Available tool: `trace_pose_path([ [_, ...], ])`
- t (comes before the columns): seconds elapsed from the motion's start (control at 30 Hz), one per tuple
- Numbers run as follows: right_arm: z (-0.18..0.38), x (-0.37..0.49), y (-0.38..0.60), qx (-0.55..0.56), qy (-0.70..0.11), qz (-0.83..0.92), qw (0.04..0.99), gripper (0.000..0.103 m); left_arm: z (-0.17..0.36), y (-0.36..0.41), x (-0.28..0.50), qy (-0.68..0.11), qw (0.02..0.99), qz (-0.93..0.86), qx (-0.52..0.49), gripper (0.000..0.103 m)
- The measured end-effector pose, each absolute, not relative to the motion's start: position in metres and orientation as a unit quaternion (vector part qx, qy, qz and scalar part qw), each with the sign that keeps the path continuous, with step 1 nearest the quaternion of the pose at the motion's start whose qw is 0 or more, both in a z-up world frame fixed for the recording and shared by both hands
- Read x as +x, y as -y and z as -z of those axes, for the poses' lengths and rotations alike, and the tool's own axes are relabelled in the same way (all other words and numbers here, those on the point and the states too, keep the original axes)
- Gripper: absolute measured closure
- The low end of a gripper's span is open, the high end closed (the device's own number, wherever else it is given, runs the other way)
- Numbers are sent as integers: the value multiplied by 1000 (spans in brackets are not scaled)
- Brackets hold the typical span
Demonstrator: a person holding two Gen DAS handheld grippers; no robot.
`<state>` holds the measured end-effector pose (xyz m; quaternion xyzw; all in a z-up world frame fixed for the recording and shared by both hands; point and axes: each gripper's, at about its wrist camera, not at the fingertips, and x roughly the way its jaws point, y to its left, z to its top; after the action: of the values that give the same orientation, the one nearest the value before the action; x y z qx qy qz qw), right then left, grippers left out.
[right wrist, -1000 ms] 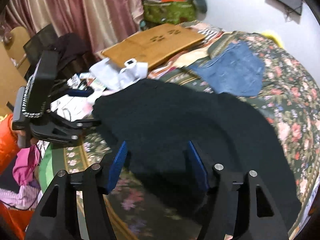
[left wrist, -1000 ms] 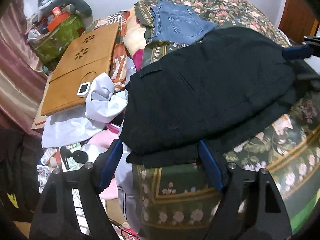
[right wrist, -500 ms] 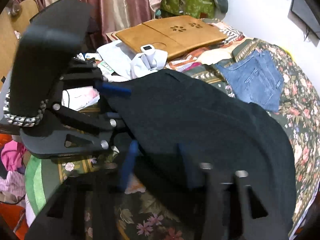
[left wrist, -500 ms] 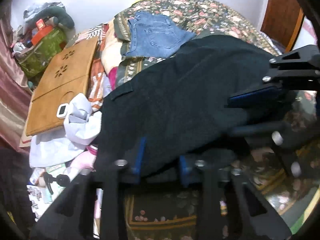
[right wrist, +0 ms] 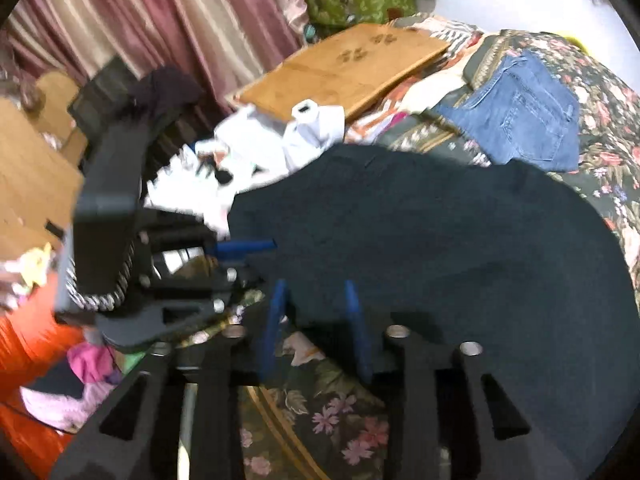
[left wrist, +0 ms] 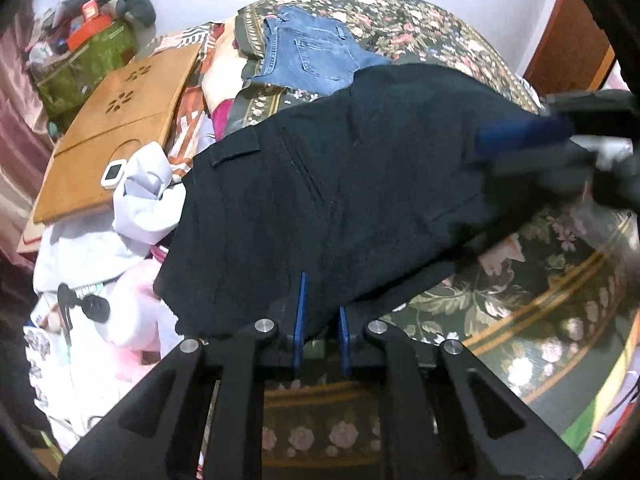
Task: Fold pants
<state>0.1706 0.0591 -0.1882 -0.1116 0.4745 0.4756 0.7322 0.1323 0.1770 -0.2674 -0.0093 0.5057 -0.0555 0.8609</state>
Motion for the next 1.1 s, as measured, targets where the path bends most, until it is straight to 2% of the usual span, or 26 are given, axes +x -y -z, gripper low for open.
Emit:
trace_pose_path([
  [0.1,174,185,-45,-109,-440,-439,775,50,260,-181,129,-507,860,56,-19,88],
  [0.2,179,213,-29,-104,-445,-378,806,49,248,-183,125,-506,860,53,-22,86],
  [0.27,193,229,-15,-107,-460,-333,816,49,237,-186,122,-499,865,50,-24,80],
  [0.3,201,233,-9,-108,-472,-319,815,49,232,-188,122,-493,869,47,-23,66],
  [0.33,207,235,-4,-107,-481,-312,813,49,225,-191,122,-481,875,38,-20,49],
  [0.4,211,228,10,-98,-474,-318,816,48,213,-200,130,-462,887,12,-21,34],
  [0.57,206,209,34,-73,-477,-322,814,43,215,-221,171,-469,880,-14,-68,29],
  [0.83,185,201,77,-66,-471,-338,812,41,294,-217,196,-569,819,-24,-72,28],
  [0.93,181,221,105,-50,-454,-304,836,37,291,-224,187,-570,816,-25,-91,26],
  [1.1,212,258,148,-10,-485,-239,841,36,276,-218,181,-571,816,-70,-49,26],
])
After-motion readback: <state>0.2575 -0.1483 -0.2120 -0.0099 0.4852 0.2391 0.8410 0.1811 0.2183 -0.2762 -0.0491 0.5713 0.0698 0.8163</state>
